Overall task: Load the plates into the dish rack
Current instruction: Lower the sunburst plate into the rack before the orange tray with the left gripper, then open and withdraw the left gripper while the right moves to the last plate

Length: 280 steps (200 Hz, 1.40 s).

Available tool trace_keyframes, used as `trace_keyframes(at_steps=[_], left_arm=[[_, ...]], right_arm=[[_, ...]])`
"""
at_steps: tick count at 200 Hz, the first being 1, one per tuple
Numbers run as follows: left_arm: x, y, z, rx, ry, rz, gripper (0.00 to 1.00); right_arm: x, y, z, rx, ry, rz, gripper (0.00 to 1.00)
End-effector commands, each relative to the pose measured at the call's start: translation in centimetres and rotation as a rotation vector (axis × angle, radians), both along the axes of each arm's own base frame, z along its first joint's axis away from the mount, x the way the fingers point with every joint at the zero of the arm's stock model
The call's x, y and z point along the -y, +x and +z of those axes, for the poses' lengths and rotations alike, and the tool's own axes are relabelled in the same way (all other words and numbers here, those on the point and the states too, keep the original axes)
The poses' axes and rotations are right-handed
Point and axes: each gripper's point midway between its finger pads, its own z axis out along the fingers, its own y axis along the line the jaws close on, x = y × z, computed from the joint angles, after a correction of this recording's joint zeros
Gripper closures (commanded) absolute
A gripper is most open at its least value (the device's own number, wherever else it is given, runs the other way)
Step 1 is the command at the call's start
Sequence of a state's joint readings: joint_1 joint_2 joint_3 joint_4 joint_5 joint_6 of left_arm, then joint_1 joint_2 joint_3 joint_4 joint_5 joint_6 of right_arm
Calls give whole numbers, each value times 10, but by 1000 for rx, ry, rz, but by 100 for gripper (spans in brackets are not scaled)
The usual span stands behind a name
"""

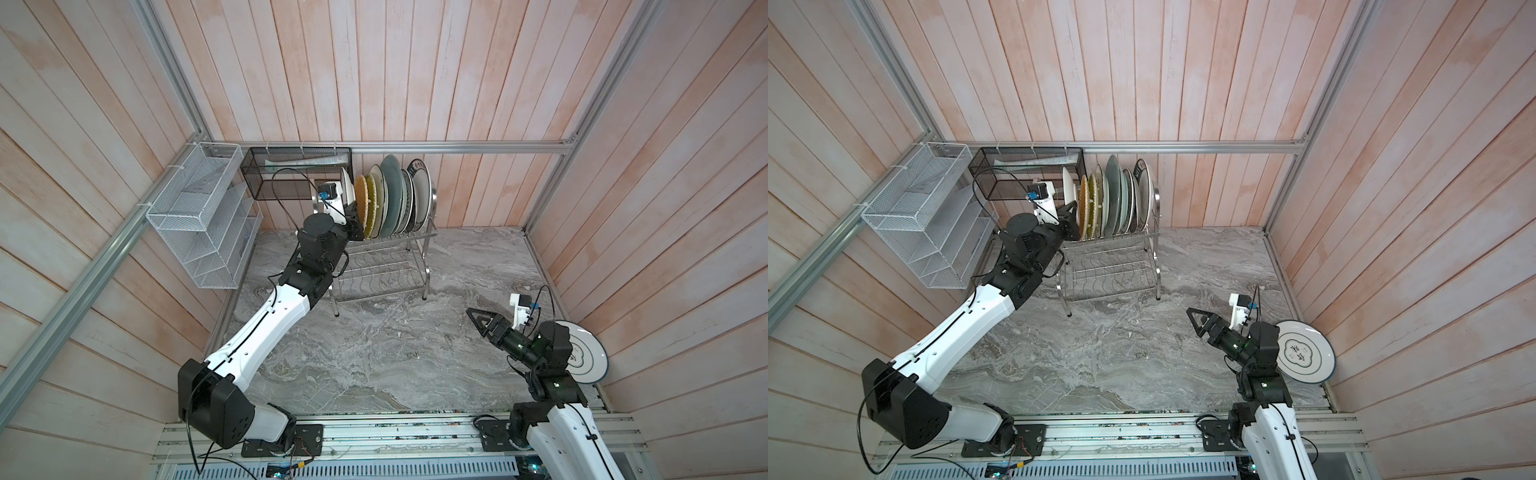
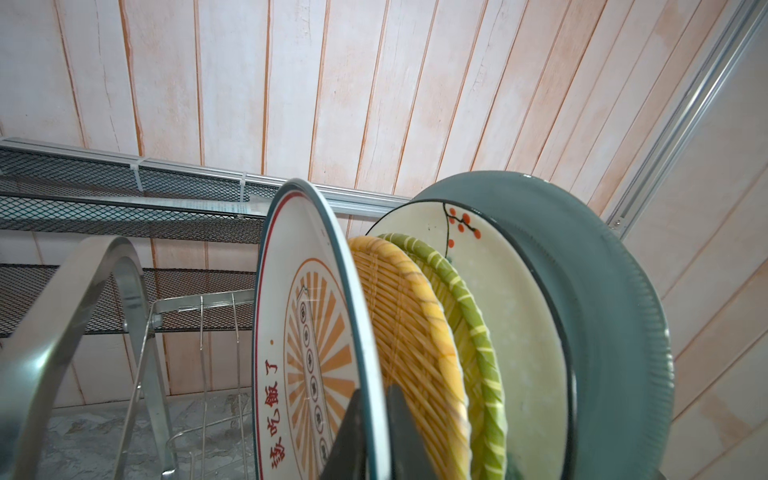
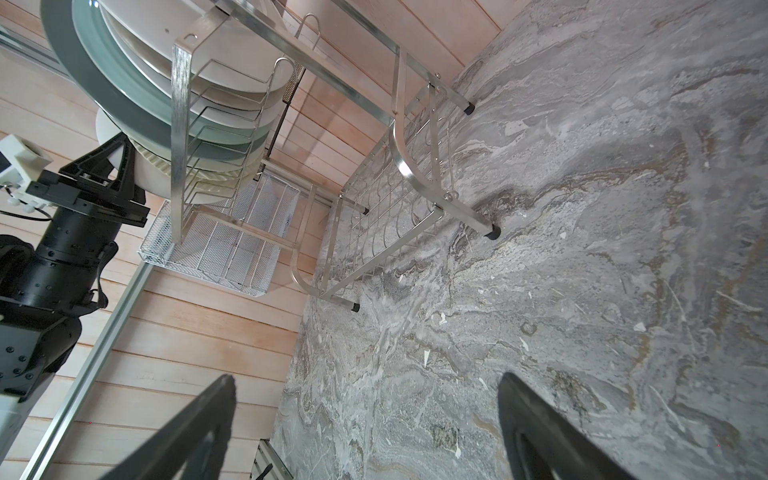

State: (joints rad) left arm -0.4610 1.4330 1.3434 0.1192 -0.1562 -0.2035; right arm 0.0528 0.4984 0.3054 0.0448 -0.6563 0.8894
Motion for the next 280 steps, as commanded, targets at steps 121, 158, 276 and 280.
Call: trace_keyframes(at_steps=[121,158,276,280], left_arm=[[9,-22,60,89,-40,-108,59],[-2,-40,86,128,-70,-110,57],[-12,-139,33,-7,-107,-344,24],[-10,-141,27,-19,-104,-361,23]], right_arm=[[17,3,17,-13,-128,-96,2],[31,8,19,-39,-190,-175,2],[172,3,-53,-528,-328,-888,2],[175,1,-56,-532,-304,-902,2]])
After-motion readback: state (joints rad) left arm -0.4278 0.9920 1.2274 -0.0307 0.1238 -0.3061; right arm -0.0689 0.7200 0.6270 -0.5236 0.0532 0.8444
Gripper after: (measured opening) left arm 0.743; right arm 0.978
